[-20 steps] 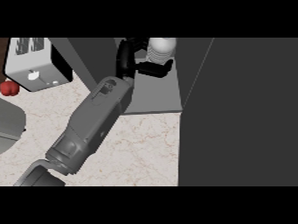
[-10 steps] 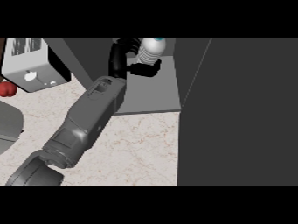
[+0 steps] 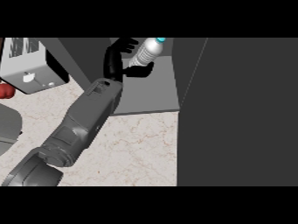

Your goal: Pick up the bottled water, place it into the cabinet and close the cabinet

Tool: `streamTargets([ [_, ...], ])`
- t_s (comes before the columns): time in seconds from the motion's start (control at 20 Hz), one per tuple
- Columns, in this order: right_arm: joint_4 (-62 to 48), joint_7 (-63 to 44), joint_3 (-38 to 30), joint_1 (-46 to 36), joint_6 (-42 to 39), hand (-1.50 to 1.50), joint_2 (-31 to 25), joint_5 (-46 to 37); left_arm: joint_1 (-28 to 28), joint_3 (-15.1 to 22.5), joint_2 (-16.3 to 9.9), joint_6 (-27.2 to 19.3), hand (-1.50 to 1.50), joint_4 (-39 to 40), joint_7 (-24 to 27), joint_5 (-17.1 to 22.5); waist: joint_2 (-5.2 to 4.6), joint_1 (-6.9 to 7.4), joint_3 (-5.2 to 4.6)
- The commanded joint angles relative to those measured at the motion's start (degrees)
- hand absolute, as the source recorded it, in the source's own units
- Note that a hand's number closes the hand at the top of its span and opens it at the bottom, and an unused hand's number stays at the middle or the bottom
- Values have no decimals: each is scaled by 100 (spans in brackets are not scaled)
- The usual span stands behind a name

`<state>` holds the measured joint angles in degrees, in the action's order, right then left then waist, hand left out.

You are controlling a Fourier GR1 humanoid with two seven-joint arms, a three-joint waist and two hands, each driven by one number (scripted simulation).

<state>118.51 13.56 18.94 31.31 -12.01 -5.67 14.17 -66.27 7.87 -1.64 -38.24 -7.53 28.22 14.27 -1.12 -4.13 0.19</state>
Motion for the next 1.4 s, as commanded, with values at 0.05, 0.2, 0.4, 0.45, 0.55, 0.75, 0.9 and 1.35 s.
streamTargets([
  [0.05, 29, -39, -31, 4, 7, -150, -22, 50, -51, -4, -316, -124, -150, 360, -36, -112, -67, -42, -24],
  [0.2, -366, 135, -265, -190, -67, -150, -58, 66, -60, 8, -418, 115, -150, 450, -168, -135, -47, 37, -19],
  [0.4, -82, -20, -51, -132, -48, -150, -42, 66, 33, -62, -215, -165, -150, 489, -27, -95, -74, -36, -25],
  [0.45, -142, -122, -26, -299, 64, -150, 47, 5, -3, -64, -347, -65, -150, 500, -82, -100, -74, 9, -26],
  [0.55, -172, -30, -4, -273, 64, -150, 76, -23, 4, -135, -360, -49, -150, 474, -45, -44, -80, -20, -26],
  [0.75, 4, 90, 171, -11, 89, -150, 97, -131, 129, -294, -498, 440, -150, 162, 412, 84, -51, 4, -31],
  [0.9, 9, 92, -89, -14, -16, -150, -67, 51, 419, -510, -466, 967, -150, -91, 882, 283, -30, 85, -30],
  [1.35, 215, 76, 41, 114, 162, -150, -39, -182, 589, -842, -286, 1997, -150, -629, 1379, 553, 69, 263, -23],
])
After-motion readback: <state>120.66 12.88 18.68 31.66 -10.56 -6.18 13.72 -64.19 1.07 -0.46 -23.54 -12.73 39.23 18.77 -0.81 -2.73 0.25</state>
